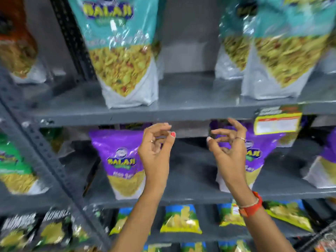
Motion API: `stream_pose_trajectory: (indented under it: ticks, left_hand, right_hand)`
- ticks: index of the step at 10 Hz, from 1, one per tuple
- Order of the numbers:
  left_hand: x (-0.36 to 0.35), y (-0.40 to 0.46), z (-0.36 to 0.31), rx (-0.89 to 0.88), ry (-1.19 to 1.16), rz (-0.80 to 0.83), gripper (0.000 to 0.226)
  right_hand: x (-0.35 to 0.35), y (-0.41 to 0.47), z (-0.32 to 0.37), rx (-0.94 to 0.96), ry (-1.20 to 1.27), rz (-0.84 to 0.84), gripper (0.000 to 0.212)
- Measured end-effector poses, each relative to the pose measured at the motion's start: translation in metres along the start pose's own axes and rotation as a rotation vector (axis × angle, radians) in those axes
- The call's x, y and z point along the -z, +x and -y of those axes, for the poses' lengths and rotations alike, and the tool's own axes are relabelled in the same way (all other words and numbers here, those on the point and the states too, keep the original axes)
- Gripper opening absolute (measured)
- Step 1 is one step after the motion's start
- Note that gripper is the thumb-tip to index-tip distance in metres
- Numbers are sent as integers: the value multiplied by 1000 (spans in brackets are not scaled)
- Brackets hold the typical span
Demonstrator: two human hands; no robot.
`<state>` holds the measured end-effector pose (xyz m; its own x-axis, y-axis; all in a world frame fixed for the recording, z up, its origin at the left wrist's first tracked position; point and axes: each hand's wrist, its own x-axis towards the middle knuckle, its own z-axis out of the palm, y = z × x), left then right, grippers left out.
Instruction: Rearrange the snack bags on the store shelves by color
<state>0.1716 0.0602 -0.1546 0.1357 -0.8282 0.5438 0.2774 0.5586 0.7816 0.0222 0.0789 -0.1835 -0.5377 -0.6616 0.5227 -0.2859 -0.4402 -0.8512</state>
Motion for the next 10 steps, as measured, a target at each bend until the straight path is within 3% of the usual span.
stream_pose_trajectory:
  ticks: [1, 2, 3, 4, 5, 6, 7, 8, 9, 10]
  left_hand:
    - [-63, 21, -23, -48, -39, 152, 22]
    - [-119, 43, -33, 10, 22, 260, 27]
    - [-157, 72, -23, 214, 133, 341, 54]
    - [-214, 84, -24, 318, 124, 452, 74]
    - [-235, 86, -16, 453, 152, 462, 81]
    - [-241, 67, -8, 349, 158, 436, 94]
    - [-242, 59, -11, 316, 153, 398, 91]
    - [-244, 59, -15, 318, 192, 394, 74]
    - [-240, 60, -19, 339, 257, 426, 76]
    - [-235, 62, -23, 338, 359, 382, 83]
  right_hand:
    - [36, 41, 32, 91, -51, -182, 56]
    - [72, 80, 53, 165, -125, -314, 58]
    - [90, 126, 53, 88, -288, -337, 72]
    - [132, 168, 59, -55, -202, -198, 98]
    - [138, 177, 58, -201, -90, -12, 94]
    - [142, 170, 53, -134, -162, 56, 60]
    - [145, 168, 54, -126, -139, 36, 55]
    - [148, 166, 59, -139, -128, 89, 54]
    - [149, 161, 64, -129, -148, 126, 74]
    - [161, 157, 83, 3, -141, -102, 79]
